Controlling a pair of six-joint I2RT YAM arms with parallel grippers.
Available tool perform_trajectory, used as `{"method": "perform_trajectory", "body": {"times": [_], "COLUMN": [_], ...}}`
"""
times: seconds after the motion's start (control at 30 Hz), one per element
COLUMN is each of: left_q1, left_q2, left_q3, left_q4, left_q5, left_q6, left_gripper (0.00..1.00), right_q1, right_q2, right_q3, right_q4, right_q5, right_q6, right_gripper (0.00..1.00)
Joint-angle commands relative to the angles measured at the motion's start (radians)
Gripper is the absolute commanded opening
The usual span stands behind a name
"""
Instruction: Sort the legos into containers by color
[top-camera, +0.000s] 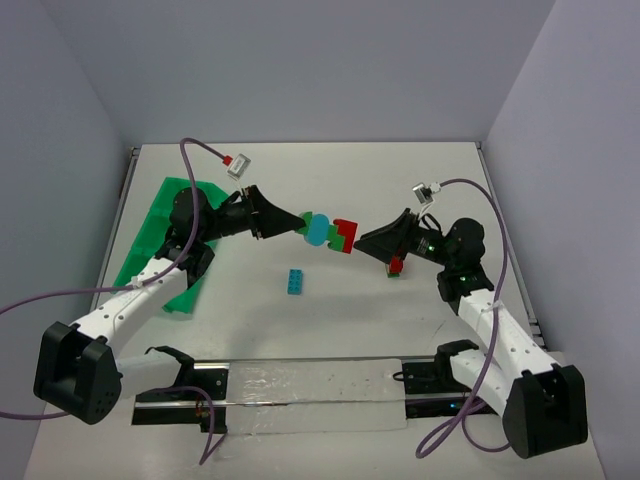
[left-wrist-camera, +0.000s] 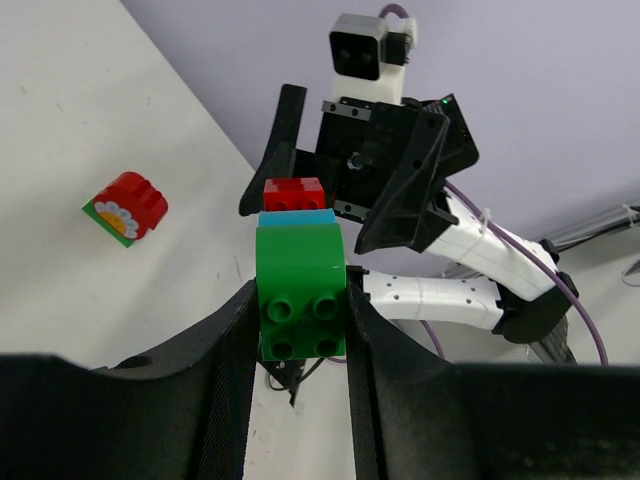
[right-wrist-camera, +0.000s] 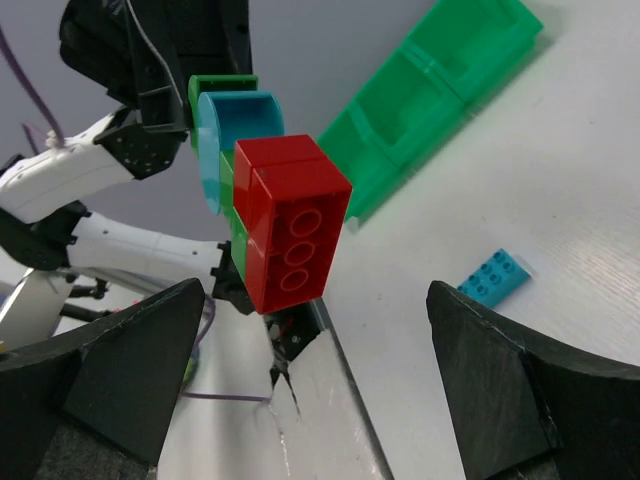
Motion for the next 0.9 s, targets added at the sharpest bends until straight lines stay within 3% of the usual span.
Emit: {"method": "perform_trajectory", "body": {"times": [0.0, 0.63, 0.87], "left_q1": [0.003, 0.002, 0.002], "left_q2": [-0.005, 0.008, 0.008], "left_q3": [0.022, 0.018, 0.013], "left_q4": [0.118, 0.13, 0.144], "left_q5": [0.053, 0.053, 0.053], "left_q6": [-0.028, -0.039, -0.047], "left_gripper": [0.0, 0.0, 0.0], "right_q1": [0.006, 0.205, 0.22], "right_q2": [0.069, 0.19, 0.212], "right_q3": [-0.003, 0.119, 0.119], "right_q4": [0.264, 0.33, 0.386], "right_q5": [-0.072, 0.061, 0.097], "right_q6": [0.101, 0.117, 0.159], "right_gripper": [1.0, 0.99, 0.74]}}
